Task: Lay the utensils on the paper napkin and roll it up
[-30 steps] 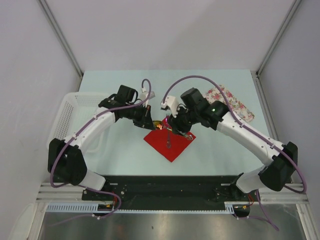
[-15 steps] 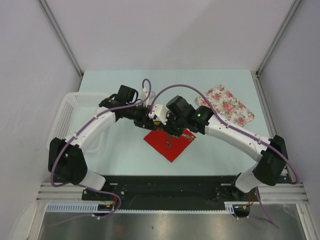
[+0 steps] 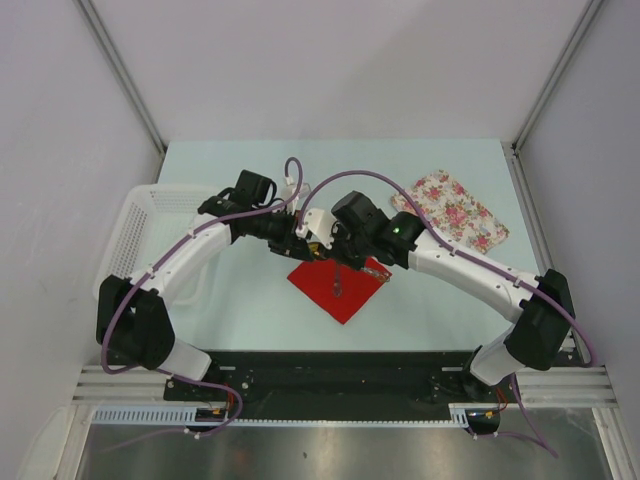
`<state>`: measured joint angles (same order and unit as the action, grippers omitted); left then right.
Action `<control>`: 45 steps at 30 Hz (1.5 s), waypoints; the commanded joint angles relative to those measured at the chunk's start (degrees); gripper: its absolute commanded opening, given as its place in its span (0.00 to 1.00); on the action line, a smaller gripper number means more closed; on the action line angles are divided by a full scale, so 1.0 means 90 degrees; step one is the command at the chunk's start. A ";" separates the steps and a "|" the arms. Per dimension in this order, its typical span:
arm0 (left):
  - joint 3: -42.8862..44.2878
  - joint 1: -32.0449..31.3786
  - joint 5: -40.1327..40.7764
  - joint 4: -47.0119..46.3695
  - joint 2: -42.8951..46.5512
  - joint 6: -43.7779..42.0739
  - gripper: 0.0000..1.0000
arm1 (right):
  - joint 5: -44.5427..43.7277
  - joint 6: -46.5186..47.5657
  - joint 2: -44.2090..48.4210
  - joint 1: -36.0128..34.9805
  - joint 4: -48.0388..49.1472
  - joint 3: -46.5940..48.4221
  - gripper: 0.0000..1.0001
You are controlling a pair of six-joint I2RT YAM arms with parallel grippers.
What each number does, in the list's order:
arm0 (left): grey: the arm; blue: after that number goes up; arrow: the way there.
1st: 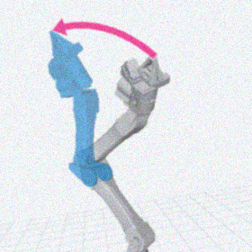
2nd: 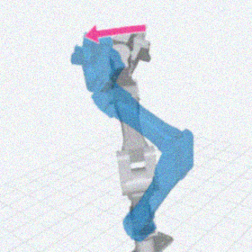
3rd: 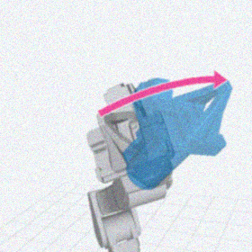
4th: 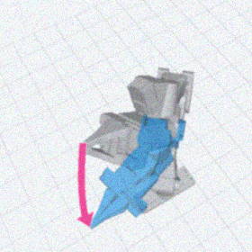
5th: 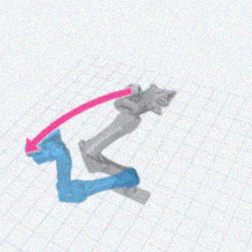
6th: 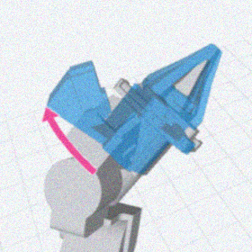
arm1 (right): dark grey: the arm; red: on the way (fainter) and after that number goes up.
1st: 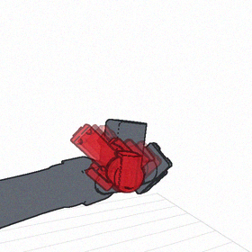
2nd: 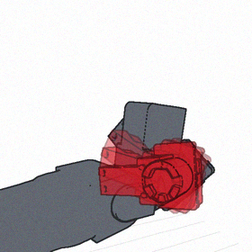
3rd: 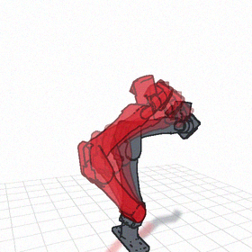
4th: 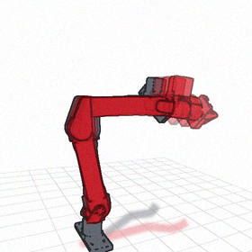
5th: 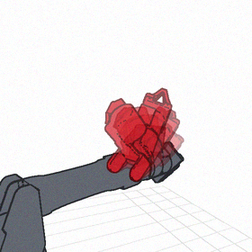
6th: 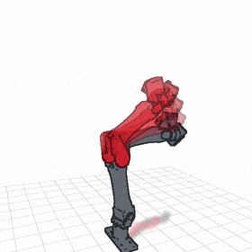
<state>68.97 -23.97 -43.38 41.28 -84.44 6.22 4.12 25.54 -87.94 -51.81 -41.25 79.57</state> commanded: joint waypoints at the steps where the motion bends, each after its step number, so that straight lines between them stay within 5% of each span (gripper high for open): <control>1: 0.0032 0.0026 -0.0327 -0.0153 0.0056 0.0110 0.00 | -0.0106 0.0170 -0.0024 -0.0054 0.0150 -0.0023 0.19; 6: 0.0012 0.0026 -0.0395 -0.0211 0.0095 0.0139 0.00 | -0.0057 0.0209 -0.0014 -0.0063 0.0121 -0.0072 0.19; 7: 0.0012 0.0026 -0.0415 -0.0211 0.0086 0.0139 0.00 | -0.0057 0.0209 -0.0014 -0.0063 0.0140 -0.0081 0.02; 8: 0.0012 0.0026 -0.0425 -0.0202 0.0086 0.0129 0.00 | -0.0077 0.0199 -0.0014 -0.0073 0.0141 -0.0081 0.00; 13: -0.0153 0.0046 -0.0386 -0.0474 0.0310 0.0246 0.01 | -0.0077 0.0180 0.0035 -0.0073 0.0170 -0.0120 0.00; 22: -0.0525 0.0572 -0.0288 -0.1110 0.0847 0.0725 0.45 | 0.0342 -0.0923 0.0123 0.0424 0.0472 -0.0130 0.00; 25: -0.0631 0.1011 -0.0045 -0.1431 0.1159 0.1056 0.76 | 0.0518 -0.1741 0.0094 0.0785 0.0619 -0.0150 0.00; 26: -0.0796 0.1119 0.0150 -0.1770 0.1295 0.1318 0.97 | 0.0499 -0.2005 0.0065 0.0883 0.0793 -0.0237 0.00; 27: -0.0885 0.1294 0.0693 -0.1986 0.1664 0.1417 1.00 | 0.0519 -0.2636 0.0035 0.1029 0.0872 -0.0286 0.00; 30: -0.1159 0.1471 0.1816 -0.2710 0.2223 0.1652 1.00 | 0.0188 -0.4196 -0.0160 0.1518 0.1184 -0.0500 0.00; 35: -0.1470 0.2202 0.2328 -0.3471 0.2487 0.2461 1.00 | -0.0447 -0.5785 -0.0560 0.1734 0.1819 -0.0872 0.00; 38: -0.1870 0.2603 0.2223 -0.4427 0.2644 0.2978 1.00 | -0.0760 -0.6362 -0.0940 0.1685 0.1956 -0.0795 0.00; 42: -0.2526 0.3715 0.0983 -0.6263 0.2664 0.3811 1.00 | -0.0887 -0.6637 -0.1449 0.1675 0.2269 -0.0697 0.00; 45: -0.2060 0.3747 0.1050 -0.5722 0.2674 0.2876 1.00 | -0.0985 -0.6724 -0.1635 0.1684 0.2533 -0.0833 0.00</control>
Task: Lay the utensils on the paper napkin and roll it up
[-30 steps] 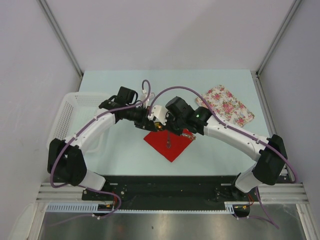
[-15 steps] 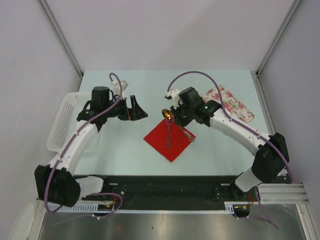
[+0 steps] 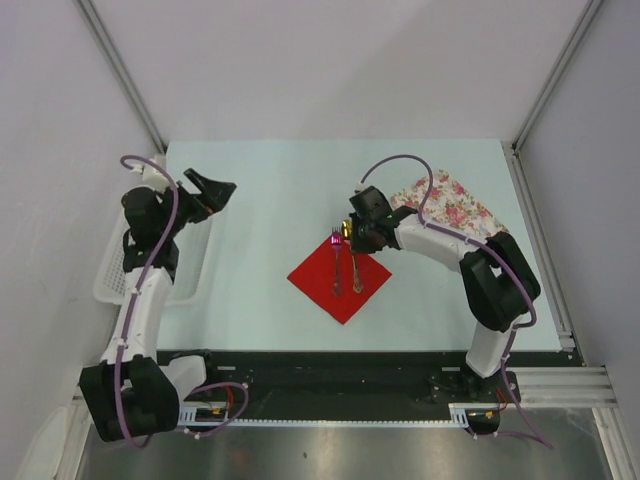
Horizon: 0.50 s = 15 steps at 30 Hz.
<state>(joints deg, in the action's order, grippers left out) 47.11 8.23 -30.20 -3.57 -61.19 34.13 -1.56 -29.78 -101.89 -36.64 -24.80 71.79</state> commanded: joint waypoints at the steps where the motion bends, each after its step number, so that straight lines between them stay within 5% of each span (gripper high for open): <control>1: 0.0554 0.0160 -0.0298 -0.0117 0.0041 -0.0421 1.00 | -0.0344 -0.0607 -0.0153 -0.0001 0.0782 -0.0007 0.01; 4: 0.1433 -0.0181 0.0764 0.1386 -0.0300 -0.1533 1.00 | -0.0305 -0.0617 -0.0261 -0.0040 0.0958 -0.0057 0.02; 7: 0.1913 -0.0611 0.1606 0.1706 -0.0340 -0.2792 1.00 | -0.0325 -0.0627 -0.0300 -0.0118 0.1026 -0.0008 0.03; 15: 0.2313 -0.0641 0.0232 0.1889 -0.0496 -0.3773 1.00 | -0.0256 -0.0597 -0.0544 -0.0079 0.1407 -0.0085 0.03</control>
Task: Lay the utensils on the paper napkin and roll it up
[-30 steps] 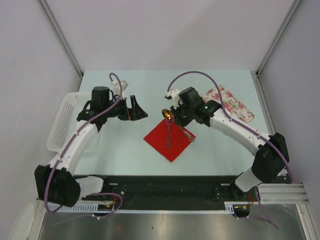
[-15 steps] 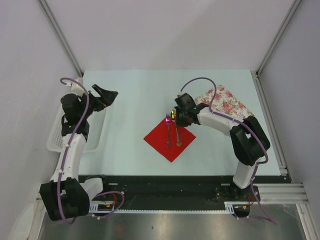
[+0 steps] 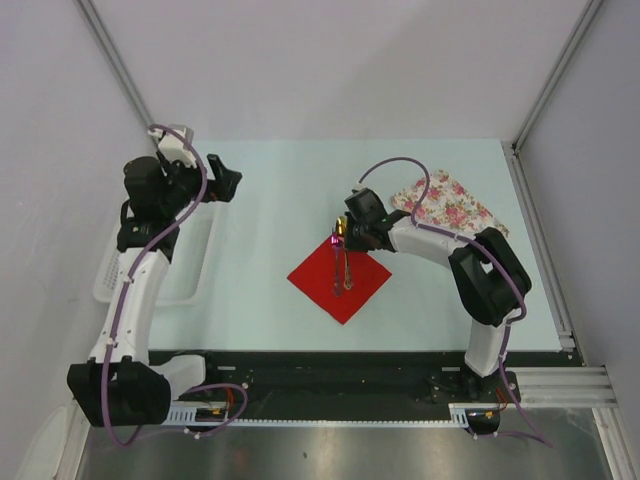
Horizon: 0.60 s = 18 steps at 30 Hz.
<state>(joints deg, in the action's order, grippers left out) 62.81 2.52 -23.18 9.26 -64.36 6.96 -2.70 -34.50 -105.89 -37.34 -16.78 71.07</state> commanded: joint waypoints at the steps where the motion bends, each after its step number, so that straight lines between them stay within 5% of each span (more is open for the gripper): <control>1: 0.0609 -0.0017 -0.0849 0.0485 -0.0250 -0.0532 1.00 | -0.0091 -0.0092 -0.0110 -0.0001 0.0565 -0.0015 0.03; 10: -0.0143 -0.0163 -0.1350 -0.0628 -0.0163 0.0739 1.00 | 0.0075 -0.0248 -0.0247 0.0057 0.0721 -0.0094 0.04; 18: -0.0103 -0.0202 -0.1331 -0.0579 -0.0222 0.0721 1.00 | 0.0183 -0.0356 -0.0344 0.0067 0.0799 -0.0152 0.07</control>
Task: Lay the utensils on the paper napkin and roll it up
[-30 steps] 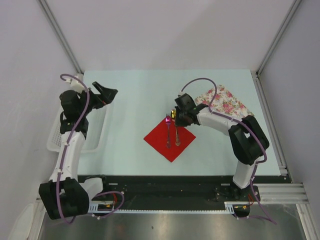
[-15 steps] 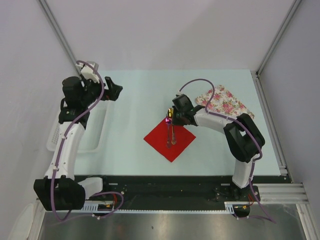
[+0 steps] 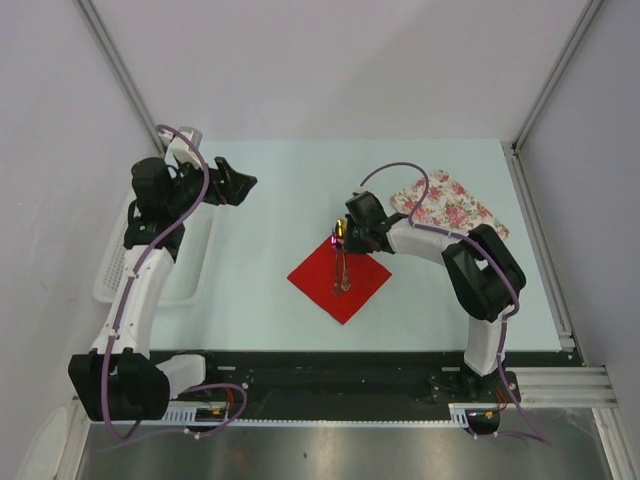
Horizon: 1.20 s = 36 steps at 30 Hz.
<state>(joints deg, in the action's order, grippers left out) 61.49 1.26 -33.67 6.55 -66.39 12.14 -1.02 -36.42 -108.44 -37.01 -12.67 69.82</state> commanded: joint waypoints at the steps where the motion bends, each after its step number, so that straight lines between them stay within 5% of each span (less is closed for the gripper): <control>1: 0.0004 -0.0071 -0.0165 -0.0278 0.0013 0.0145 1.00 | 0.0015 -0.0152 -0.0079 0.0031 0.0362 -0.0014 0.08; 22: -0.0006 -0.0091 -0.0292 0.0014 0.0003 -0.0098 1.00 | 0.0396 -0.0279 0.0017 0.0177 0.0216 0.0035 0.27; 25: -0.0075 -0.0091 -0.0604 0.0550 0.0140 -0.0810 1.00 | 0.0620 -0.0006 0.0397 0.0236 -0.0076 0.0249 0.29; 32: -0.0377 -0.0675 -0.1405 0.3333 0.0726 -0.4691 1.00 | 0.1605 0.1038 0.1256 0.0597 -0.0935 0.0533 0.31; 36: -0.1428 -0.2272 -0.0364 0.3365 0.1321 -0.5742 0.92 | 0.2631 0.1848 0.1658 0.0773 -0.1180 0.0222 0.31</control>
<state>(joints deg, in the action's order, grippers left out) 55.86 -7.92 -40.82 29.91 -59.75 -21.12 13.04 -28.16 -98.30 -31.31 -19.20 72.12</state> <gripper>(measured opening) 0.962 0.304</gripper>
